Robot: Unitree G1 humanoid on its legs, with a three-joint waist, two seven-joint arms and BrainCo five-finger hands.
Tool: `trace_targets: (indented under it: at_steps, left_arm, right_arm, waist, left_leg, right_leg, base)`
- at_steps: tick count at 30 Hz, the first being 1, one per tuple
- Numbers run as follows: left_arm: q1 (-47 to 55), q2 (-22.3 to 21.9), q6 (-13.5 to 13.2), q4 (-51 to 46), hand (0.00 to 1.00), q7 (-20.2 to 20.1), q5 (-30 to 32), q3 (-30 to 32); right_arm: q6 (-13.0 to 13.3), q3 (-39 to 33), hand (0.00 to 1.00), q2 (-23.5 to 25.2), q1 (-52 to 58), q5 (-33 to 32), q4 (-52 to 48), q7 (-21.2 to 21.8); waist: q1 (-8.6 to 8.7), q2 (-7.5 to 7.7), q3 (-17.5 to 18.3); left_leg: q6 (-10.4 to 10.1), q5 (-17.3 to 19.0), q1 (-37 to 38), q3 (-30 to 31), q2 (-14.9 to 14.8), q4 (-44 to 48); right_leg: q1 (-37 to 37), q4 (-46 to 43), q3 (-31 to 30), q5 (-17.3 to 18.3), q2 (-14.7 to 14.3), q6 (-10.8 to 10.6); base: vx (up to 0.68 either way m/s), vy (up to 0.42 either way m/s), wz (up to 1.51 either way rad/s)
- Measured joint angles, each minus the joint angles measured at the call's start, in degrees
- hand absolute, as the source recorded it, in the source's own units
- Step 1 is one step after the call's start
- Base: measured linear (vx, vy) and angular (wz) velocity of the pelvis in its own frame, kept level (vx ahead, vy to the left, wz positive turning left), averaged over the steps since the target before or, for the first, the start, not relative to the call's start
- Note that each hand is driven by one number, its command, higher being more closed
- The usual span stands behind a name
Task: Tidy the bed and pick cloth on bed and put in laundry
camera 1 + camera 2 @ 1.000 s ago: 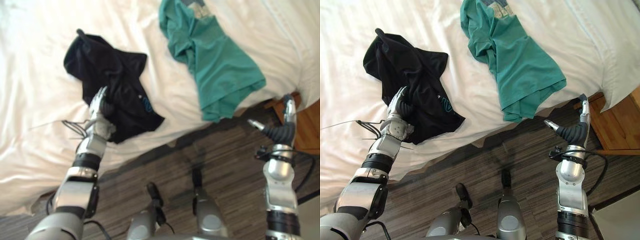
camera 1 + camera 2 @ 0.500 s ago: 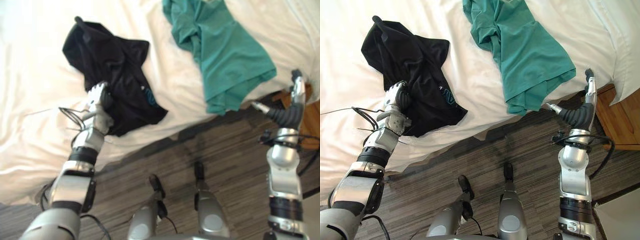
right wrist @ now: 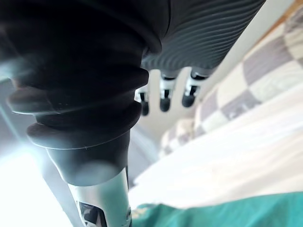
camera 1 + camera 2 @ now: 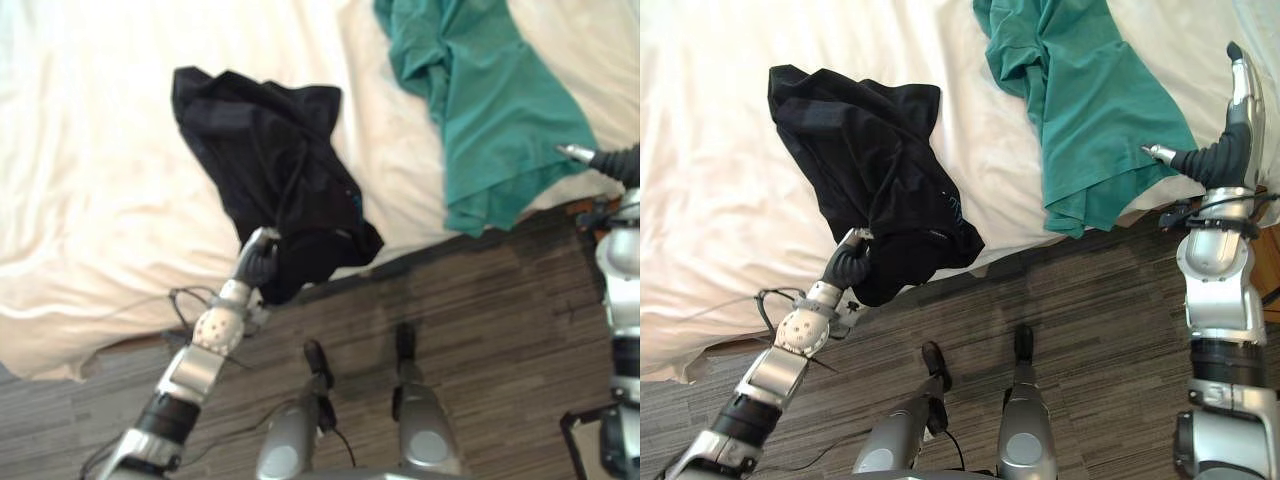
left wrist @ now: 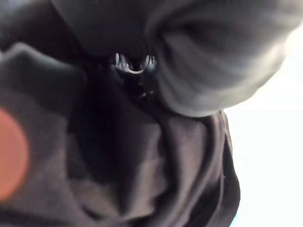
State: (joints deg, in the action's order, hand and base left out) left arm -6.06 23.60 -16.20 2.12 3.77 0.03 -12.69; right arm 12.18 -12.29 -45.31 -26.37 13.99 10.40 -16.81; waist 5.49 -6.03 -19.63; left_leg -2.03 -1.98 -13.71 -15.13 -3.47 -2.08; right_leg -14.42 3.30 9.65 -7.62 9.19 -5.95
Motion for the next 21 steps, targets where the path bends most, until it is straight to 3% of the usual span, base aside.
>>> trace_targets:
  at_steps: [3,7,11,19,20,21]
  left_arm:
    - [4.0,-1.24,-0.55,-2.16,1.0,-0.69,-5.8,2.55]
    - [6.54,-2.46,-0.59,-3.36,1.0,-1.11,-7.67,6.31]
    - [9.5,-2.78,-0.92,-5.86,1.0,-1.09,-9.64,9.3]
    - [10.44,-4.83,-1.86,-7.3,1.0,-1.24,-12.95,10.97]
    - [10.49,-5.08,-1.96,-7.62,1.0,-1.24,-12.95,10.96]
    - [10.61,-5.16,-1.96,-8.16,1.0,-1.23,-12.96,10.96]
  right_arm:
    - [-0.24,2.62,0.0,-2.11,-3.71,-0.58,4.79,2.13]
    - [-1.05,4.6,0.0,-4.83,-7.47,-2.69,10.51,3.84]
    - [-1.95,6.44,0.0,-5.03,-12.37,-2.85,17.74,4.66]
    - [-3.31,10.71,0.0,-5.55,-22.65,-3.38,34.45,5.79]
    - [-2.94,11.14,1.0,-6.03,-24.34,-3.94,36.41,5.8]
    - [-2.56,11.8,1.0,-6.35,-25.3,-4.36,37.38,5.82]
  waist:
    - [-0.57,-0.5,-0.17]
    - [-1.65,-2.2,-0.83]
    - [-2.79,-2.69,-1.02]
    - [-3.56,-5.66,-1.94]
    - [-3.64,-6.19,-2.18]
    - [-3.75,-6.34,-2.24]
  left_leg:
    - [0.07,-0.75,-0.92,1.03,0.58,0.0]
    - [0.23,-1.37,-1.95,2.51,1.18,0.01]
    - [-0.3,-2.04,-3.39,2.79,1.57,0.02]
    - [-0.21,-4.32,-6.45,4.68,1.97,-1.17]
    - [-0.01,-4.57,-6.66,4.87,2.01,-1.39]
    - [-0.01,-4.85,-6.75,4.91,2.0,-1.69]
  right_leg:
    - [0.04,0.0,1.51,0.0,0.71,0.0]
    - [0.0,-0.01,3.13,0.0,1.23,0.01]
    - [-1.03,-0.01,3.64,0.0,1.66,0.01]
    - [-3.36,-0.15,4.93,-0.01,1.86,0.0]
    - [-3.56,-0.18,5.01,-0.01,1.86,-0.01]
    - [-3.85,-0.24,4.98,-0.03,1.82,-0.03]
  base:
    - [0.01,0.03,0.27]
    - [0.0,0.032,0.23]
    - [-0.01,0.022,0.14]
    - [-0.02,0.018,0.15]
    - [-0.01,0.018,0.06]
    - [-0.01,0.017,0.05]
